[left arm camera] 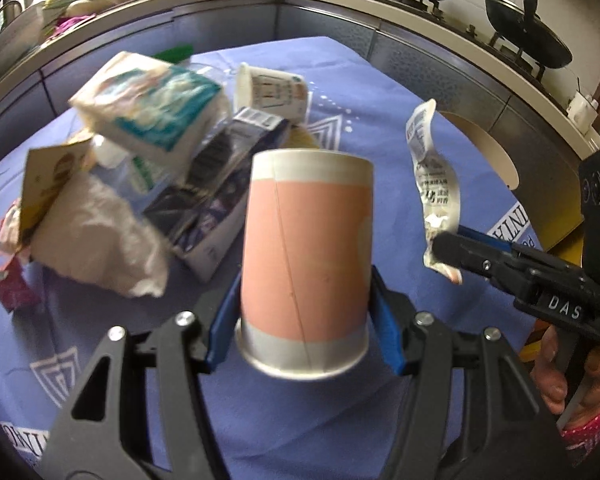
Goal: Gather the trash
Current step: 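Carry the pink cup and snack bag toward the beige wastebasket with both tools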
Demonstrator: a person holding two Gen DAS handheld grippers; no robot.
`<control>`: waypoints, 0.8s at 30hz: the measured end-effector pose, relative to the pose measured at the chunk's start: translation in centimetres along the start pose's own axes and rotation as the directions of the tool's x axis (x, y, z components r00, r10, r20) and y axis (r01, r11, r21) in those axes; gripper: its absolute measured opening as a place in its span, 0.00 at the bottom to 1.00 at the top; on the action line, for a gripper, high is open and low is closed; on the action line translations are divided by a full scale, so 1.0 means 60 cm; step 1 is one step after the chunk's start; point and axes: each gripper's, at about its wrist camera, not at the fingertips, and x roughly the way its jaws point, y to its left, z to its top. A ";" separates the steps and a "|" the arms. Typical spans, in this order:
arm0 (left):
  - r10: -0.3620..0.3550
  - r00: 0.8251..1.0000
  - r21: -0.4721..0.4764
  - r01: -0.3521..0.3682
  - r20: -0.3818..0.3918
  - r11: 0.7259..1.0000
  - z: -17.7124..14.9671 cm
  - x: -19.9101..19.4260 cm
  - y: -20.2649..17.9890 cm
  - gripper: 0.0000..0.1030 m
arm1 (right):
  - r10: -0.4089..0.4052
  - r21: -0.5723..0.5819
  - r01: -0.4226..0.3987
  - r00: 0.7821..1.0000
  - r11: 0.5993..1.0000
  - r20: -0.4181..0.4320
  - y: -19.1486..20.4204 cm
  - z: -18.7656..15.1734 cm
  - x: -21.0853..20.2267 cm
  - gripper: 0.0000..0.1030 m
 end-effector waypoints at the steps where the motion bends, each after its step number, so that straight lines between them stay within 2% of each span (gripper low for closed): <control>1: 0.003 1.000 -0.004 -0.003 0.008 1.000 -0.001 -0.004 0.002 0.56 | 0.001 -0.005 -0.001 1.000 1.000 -0.002 0.004 -0.001 0.000 0.35; 14: 0.064 0.995 -0.028 -0.062 0.071 0.998 -0.026 -0.047 0.029 0.56 | -0.005 -0.073 0.004 1.000 0.997 -0.011 0.069 -0.009 -0.005 0.35; 24: 0.083 0.994 -0.014 -0.082 0.067 0.997 -0.011 -0.042 0.026 0.57 | 0.004 -0.062 -0.005 1.000 0.998 -0.013 0.053 -0.011 -0.005 0.35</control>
